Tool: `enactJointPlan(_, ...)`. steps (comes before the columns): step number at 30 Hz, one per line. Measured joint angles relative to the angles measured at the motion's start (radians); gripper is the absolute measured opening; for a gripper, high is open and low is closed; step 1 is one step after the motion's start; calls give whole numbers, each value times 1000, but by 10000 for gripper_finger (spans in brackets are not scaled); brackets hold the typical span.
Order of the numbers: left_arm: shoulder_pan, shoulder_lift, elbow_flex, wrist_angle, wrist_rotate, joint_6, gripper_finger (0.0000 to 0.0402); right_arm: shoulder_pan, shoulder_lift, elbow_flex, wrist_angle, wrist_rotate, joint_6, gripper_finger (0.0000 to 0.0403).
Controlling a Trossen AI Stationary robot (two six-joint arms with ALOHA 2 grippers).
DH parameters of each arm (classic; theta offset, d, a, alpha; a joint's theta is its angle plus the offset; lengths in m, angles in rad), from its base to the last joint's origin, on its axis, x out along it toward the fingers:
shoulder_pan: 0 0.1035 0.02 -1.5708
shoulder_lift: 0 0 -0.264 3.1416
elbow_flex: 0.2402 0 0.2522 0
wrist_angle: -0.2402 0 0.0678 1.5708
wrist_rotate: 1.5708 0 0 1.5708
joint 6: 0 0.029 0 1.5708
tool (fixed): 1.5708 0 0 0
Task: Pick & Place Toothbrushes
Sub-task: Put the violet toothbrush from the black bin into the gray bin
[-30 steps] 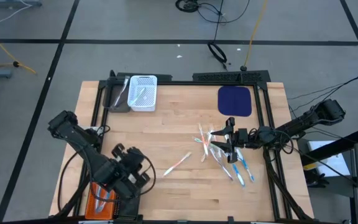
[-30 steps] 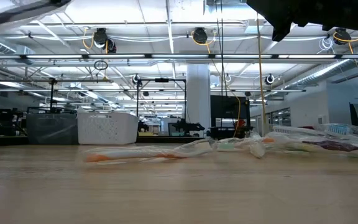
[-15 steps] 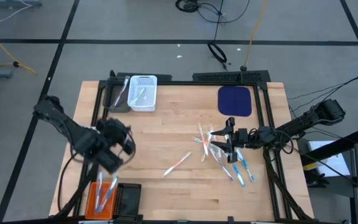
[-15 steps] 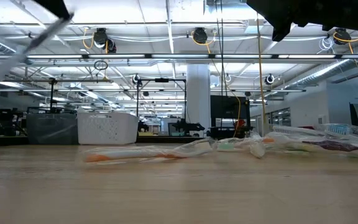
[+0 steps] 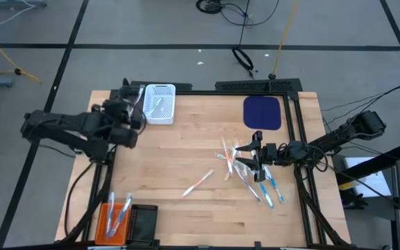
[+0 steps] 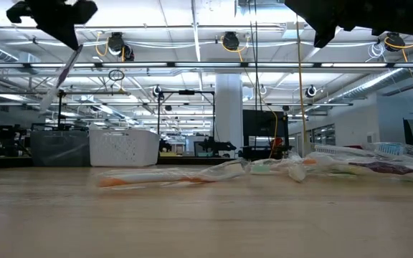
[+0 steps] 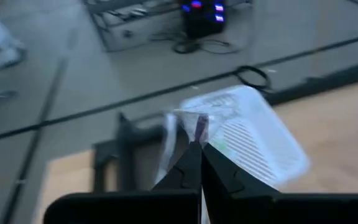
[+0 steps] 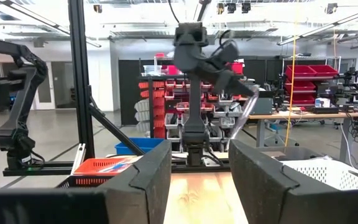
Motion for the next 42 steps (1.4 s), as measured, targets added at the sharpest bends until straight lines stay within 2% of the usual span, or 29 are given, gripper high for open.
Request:
enactJointPlan(5, 201, 14, 1, 41, -8, 141, 3, 0, 0, 0, 0, 2, 0, 150)
enactJointPlan(10, 372, 28, 1, 217, -8, 377, 2, 0, 0, 0, 0, 2, 0, 150)
enactJointPlan(19, 582, 39, -3, 498, 58, 697, 1, 0, 0, 0, 0, 3, -18, 150)
enactJointPlan(27, 704, 148, -14, 529, 89, 779, 0, -10, 0, 0, 0, 4, -31, 146)
enactJointPlan(36, 823, 238, -14, 688, 183, 910, 0, -33, 0, 0, -25, 3, -27, 144)
enactJointPlan(42, 861, 258, -14, 694, 208, 903, 0, -33, 0, 0, -31, 1, -27, 142)
